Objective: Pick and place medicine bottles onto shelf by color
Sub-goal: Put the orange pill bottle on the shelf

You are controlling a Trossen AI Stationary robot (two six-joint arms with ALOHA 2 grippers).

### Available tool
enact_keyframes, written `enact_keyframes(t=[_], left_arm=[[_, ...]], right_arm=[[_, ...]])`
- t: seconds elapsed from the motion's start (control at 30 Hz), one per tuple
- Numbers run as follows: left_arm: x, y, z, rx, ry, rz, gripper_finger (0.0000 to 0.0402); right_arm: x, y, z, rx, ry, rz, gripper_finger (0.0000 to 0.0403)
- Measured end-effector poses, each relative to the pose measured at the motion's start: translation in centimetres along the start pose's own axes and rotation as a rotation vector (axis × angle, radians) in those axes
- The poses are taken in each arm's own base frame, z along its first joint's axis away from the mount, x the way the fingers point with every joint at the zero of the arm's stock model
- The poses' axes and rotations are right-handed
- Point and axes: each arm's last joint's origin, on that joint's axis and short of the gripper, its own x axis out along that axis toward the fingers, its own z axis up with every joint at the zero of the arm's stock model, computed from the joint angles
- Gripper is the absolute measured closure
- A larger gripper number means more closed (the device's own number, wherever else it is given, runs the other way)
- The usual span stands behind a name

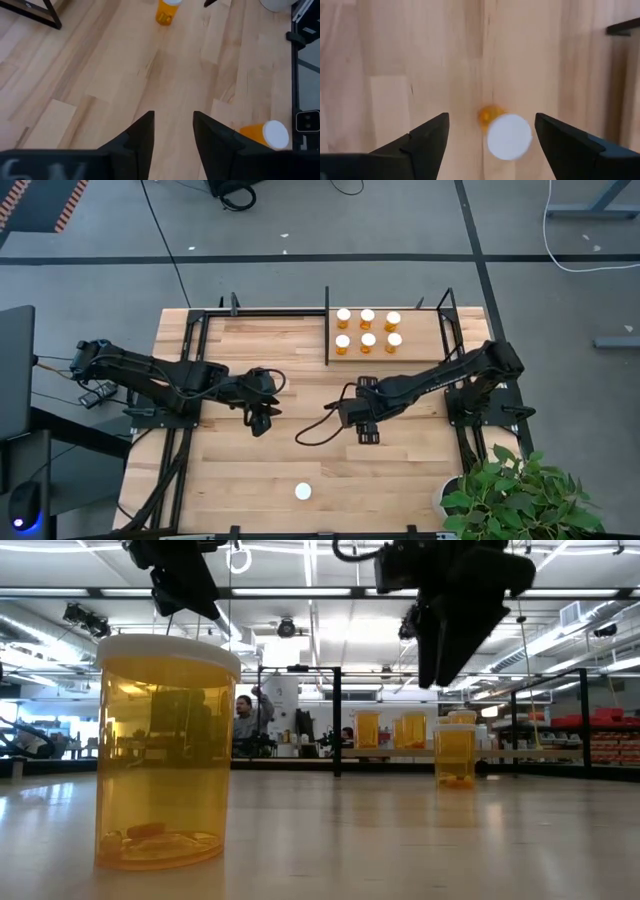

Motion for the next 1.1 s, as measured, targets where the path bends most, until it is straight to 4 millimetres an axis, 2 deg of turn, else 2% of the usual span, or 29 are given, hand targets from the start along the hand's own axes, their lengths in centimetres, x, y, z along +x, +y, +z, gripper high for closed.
enact_keyframes(t=[0.07, 0.27, 0.4, 0.6, 0.9, 1.1], left_arm=[[0.0, 0.0, 0.0, 0.000, 0.000, 0.000, 0.0262], [0.0, 0.0, 0.0, 0.000, 0.002, 0.001, 0.0255], [0.0, 0.0, 0.0, 0.000, 0.003, 0.001, 0.0253], [0.0, 0.1, 0.0, 0.004, 0.003, 0.003, 0.0261], [0.0, 0.1, 0.0, 0.006, -0.006, 0.017, 0.0256], [0.0, 0.1, 0.0, 0.005, -0.007, 0.018, 0.0263]], right_arm=[[0.7, -0.1, -0.4, 0.012, 0.014, 0.011, 0.0097], [2.8, -1.0, -2.1, 0.215, 0.144, 0.034, 0.0069], [3.1, -1.5, -2.4, 0.300, 0.171, 0.021, 0.0041], [3.0, -1.7, -2.1, 0.319, 0.153, 0.000, 0.0007], [3.0, -2.0, -1.7, 0.316, 0.064, -0.119, 0.0009], [3.6, -2.6, -1.6, 0.410, 0.062, -0.080, 0.0009]])
